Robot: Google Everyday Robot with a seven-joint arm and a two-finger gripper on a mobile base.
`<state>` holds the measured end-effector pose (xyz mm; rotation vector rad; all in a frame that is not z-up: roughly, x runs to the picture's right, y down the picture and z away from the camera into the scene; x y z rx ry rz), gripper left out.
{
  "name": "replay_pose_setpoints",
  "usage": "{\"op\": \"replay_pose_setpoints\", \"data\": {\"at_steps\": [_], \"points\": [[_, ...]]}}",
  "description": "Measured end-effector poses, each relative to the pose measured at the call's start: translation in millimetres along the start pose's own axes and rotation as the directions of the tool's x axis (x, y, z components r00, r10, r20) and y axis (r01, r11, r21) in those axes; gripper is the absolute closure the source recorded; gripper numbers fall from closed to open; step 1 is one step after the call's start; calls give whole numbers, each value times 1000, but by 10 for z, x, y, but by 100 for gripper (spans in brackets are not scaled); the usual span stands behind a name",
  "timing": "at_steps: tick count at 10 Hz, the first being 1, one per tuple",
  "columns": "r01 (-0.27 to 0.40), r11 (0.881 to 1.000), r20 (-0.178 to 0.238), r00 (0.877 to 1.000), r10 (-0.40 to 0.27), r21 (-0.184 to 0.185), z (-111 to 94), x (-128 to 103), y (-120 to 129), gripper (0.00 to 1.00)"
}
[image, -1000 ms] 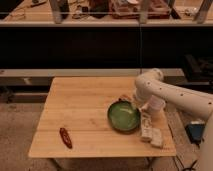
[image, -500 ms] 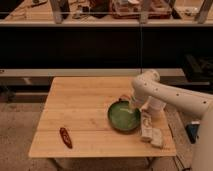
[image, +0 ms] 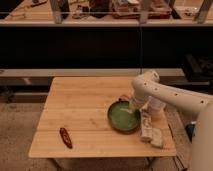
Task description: Pick up the ceramic bowl
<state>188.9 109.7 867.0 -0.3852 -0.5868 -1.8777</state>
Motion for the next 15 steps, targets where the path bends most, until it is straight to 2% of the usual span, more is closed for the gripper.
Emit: {"op": "replay_pose_setpoints", "data": {"at_steps": [4, 8, 11, 12, 13, 15], "points": [[4, 1000, 18, 1000, -4, 3, 25, 112, -222, 60], [6, 1000, 12, 1000, -6, -1, 59, 121, -154, 60], [14, 1000, 11, 1000, -14, -4, -225, 177, -163, 60], [15, 1000, 11, 1000, -15, -1, -263, 180, -165, 60], [18, 1000, 11, 1000, -18, 0, -262, 183, -164, 60], [23, 1000, 15, 1000, -23, -2, -137, 207, -216, 60]]}}
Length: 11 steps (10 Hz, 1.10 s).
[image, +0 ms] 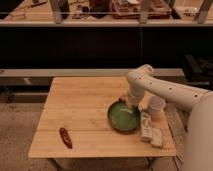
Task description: Pick up the ceramic bowl
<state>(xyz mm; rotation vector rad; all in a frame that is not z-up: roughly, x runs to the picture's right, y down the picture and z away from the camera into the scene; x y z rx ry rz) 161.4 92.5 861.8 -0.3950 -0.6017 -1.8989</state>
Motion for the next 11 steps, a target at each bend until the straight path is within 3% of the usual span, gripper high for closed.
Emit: {"op": "replay_pose_setpoints", "data": {"at_steps": [4, 5, 7, 8, 10, 11], "points": [[-13, 1000, 17, 1000, 12, 12, -98, -85, -28, 59], [-10, 1000, 19, 1000, 10, 18, -97, -90, -44, 54], [19, 1000, 3, 1000, -19, -18, -170, -21, 0, 30], [32, 999, -11, 999, -32, -24, -246, 32, 25, 24], [50, 998, -32, 998, -52, -42, -377, -16, 372, 20], [57, 998, -41, 997, -58, -33, -365, -17, 450, 20]]}}
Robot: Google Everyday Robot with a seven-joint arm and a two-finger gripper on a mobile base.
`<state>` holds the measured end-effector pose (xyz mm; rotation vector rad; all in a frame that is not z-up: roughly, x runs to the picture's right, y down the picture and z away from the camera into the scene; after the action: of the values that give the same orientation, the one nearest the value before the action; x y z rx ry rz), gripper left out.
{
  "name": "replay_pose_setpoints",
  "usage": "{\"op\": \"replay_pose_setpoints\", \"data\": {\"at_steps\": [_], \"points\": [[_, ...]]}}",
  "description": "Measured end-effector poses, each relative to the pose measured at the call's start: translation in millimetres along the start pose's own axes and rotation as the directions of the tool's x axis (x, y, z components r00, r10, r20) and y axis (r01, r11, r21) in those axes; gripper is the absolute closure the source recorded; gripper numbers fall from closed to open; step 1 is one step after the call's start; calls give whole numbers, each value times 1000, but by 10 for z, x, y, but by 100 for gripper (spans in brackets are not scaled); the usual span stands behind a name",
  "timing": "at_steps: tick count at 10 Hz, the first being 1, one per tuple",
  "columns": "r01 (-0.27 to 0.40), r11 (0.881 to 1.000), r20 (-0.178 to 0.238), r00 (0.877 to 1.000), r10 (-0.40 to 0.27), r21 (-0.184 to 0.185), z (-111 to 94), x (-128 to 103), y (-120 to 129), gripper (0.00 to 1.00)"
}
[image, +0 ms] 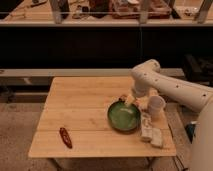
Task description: Pick up the ceramic bowl
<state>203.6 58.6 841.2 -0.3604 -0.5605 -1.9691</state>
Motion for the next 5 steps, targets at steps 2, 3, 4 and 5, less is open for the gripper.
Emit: {"op": "replay_pose_setpoints", "data": {"at_steps": [2, 3, 4, 5], "points": [[20, 997, -13, 1000, -19, 80, 166, -8, 140, 20], [28, 993, -15, 1000, -26, 115, 291, -41, 229, 20], [42, 988, -7, 999, -42, 148, 416, -76, 274, 20], [66, 982, -20, 998, -64, 176, 493, -13, 267, 20]]}}
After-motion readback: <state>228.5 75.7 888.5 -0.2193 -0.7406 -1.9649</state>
